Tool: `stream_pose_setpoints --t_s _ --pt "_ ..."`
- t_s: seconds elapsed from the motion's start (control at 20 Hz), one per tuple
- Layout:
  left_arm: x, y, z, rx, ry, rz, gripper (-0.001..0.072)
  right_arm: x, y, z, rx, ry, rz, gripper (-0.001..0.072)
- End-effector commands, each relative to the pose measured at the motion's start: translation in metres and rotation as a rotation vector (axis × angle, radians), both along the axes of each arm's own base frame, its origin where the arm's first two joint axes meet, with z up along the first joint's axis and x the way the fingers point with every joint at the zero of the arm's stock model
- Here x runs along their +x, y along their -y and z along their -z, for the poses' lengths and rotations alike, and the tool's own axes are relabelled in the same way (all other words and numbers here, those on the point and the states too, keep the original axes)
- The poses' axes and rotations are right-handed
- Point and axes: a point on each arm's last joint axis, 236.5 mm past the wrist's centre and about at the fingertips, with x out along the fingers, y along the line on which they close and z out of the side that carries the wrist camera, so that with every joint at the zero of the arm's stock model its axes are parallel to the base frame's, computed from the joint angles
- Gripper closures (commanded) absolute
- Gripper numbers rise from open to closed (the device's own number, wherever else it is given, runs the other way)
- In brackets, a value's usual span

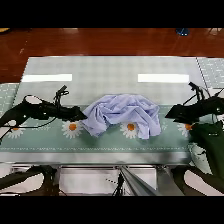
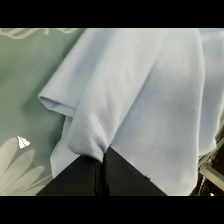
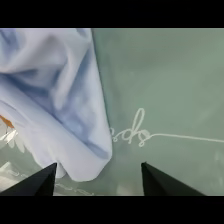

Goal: Fold the shirts.

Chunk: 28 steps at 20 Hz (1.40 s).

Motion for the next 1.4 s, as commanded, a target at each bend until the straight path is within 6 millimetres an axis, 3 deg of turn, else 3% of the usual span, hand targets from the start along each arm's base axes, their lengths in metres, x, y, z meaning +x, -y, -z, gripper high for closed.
stream_pose_setpoints --t_s 0.0,0.15,0.4,0.55,0.6,0.65,0.7,0.75,0.85,0.95,1.1,1.25,1.35 --pt "-0.002 0.002 -0.013 -0.011 0.053 0.038 0.0683 -0.02 -0.021 0.023 0.084 -0.053 0.043 0.012" --pt "0.0 0.002 -0.024 -0.011 0.091 0.039 0.0682 -0.02 -0.024 0.037 0.048 -0.034 0.036 0.0121" --pt "0.001 0.002 -0.033 -0.012 0.122 0.039 0.0683 0.007 -0.062 0.049 -0.068 0.105 -0.049 0.0119" --pt "0.005 0.002 -0.037 -0.01 0.137 0.039 0.0683 0.009 -0.085 0.057 -0.079 0.111 -0.067 0.0143" --pt "0.01 0.002 -0.041 -0.011 0.152 0.038 0.0683 0.006 -0.093 0.061 -0.08 0.103 -0.083 0.0294" --pt "0.017 0.002 -0.048 -0.012 0.174 0.039 0.0682 0.003 -0.098 0.062 -0.079 0.1 -0.104 0.0516" --pt "0.022 0.004 -0.058 -0.018 0.196 0.05 0.0683 0.0 -0.103 0.059 -0.075 0.095 -0.119 0.0685" --pt "0.028 0.005 -0.073 -0.034 0.222 0.069 0.0683 0.001 -0.104 0.051 -0.068 0.103 -0.132 0.0686" --pt "0.041 0.003 -0.116 -0.058 0.308 0.102 0.0683 0.009 -0.097 0.017 -0.093 0.179 -0.187 0.0686" --pt "0.055 -0.009 -0.177 -0.061 0.448 0.115 0.0684 0.024 -0.07 -0.04 -0.209 0.333 -0.248 0.0686" --pt "0.062 -0.04 -0.285 -0.013 0.697 0.066 0.0684 0.04 -0.008 -0.162 -0.485 0.644 -0.235 0.0686" --pt "0.039 -0.06 -0.394 0.056 0.948 -0.036 0.0683 0.023 0.03 -0.291 -0.623 0.962 -0.067 0.0688" --pt "0.006 -0.055 -0.447 0.09 1.092 -0.051 0.0684 -0.002 0.033 -0.35 -0.586 1.103 0.043 0.0688"
